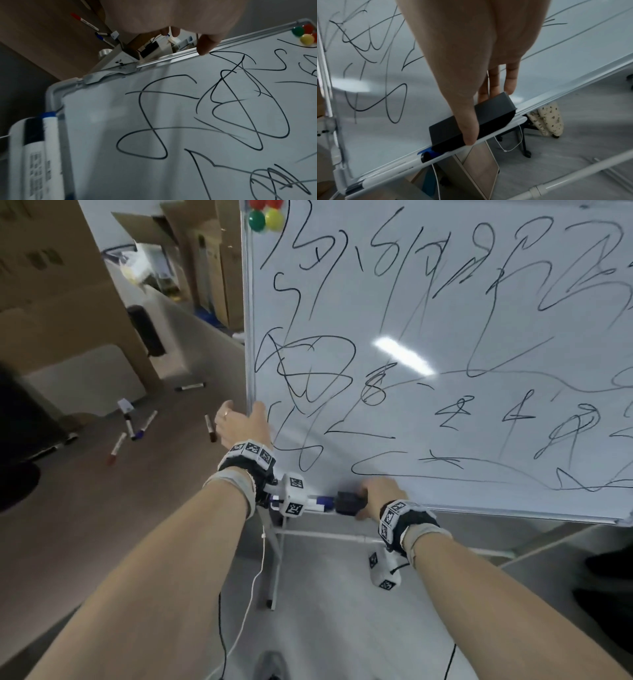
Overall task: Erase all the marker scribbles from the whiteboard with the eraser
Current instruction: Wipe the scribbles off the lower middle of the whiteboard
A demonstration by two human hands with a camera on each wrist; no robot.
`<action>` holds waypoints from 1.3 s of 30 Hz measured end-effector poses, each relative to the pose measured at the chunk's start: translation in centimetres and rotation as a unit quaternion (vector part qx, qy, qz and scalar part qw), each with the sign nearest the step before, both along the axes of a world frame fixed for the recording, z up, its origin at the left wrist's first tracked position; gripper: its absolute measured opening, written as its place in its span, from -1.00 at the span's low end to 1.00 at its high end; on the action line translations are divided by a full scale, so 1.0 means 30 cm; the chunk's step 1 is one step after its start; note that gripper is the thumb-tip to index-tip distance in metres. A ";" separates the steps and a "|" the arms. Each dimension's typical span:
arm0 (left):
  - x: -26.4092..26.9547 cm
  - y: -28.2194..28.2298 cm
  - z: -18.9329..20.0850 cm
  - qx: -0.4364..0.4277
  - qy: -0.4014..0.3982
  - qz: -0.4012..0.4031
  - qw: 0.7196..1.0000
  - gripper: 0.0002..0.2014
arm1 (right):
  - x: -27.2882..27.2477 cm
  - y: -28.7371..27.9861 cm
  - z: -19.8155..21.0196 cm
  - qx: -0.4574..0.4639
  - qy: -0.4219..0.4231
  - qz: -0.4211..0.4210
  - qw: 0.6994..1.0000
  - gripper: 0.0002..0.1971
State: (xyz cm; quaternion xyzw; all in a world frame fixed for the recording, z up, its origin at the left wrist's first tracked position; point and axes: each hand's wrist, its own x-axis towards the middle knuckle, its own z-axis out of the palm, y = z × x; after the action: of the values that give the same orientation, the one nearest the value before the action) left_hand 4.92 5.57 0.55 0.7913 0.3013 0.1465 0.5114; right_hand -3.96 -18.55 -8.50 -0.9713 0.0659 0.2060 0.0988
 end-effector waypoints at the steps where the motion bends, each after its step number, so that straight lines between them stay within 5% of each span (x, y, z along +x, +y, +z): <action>1: 0.019 0.008 0.001 -0.019 -0.008 -0.015 1.000 -0.36 | -0.005 0.006 -0.003 0.004 -0.002 -0.010 1.000 -0.53; 5: 0.051 0.025 -0.029 -0.132 0.039 -0.114 0.984 -0.32 | -0.042 0.033 0.004 0.010 -0.027 -0.037 0.999 -0.55; 13: 0.056 0.068 -0.023 -0.132 0.112 -0.193 0.966 -0.33 | -0.072 0.048 0.081 0.090 -0.048 -0.096 0.990 -0.33; 22: 0.236 0.132 0.214 -0.194 0.066 -0.304 0.930 -0.32 | 0.147 0.245 0.447 0.167 -0.305 -0.033 0.937 -0.53; 32: 0.247 0.161 0.503 -0.245 0.040 -0.307 0.919 -0.55 | 0.445 0.338 0.768 0.175 -0.454 -0.003 0.874 -0.50; 35: 0.355 0.156 0.509 -0.263 0.021 -0.303 0.916 -0.32 | 0.534 0.328 0.841 0.162 -0.492 0.004 0.856 -0.48; 39: 0.432 0.113 0.578 -0.236 -0.040 -0.291 0.926 -0.32 | 0.637 0.278 0.900 0.153 -0.536 -0.005 0.830 -0.44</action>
State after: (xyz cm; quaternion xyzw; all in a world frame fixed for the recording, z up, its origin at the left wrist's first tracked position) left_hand 17.88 8.98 17.88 0.6944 0.0630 -0.0525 0.7149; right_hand 15.14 -10.20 18.49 -0.9016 -0.0253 -0.3398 0.2667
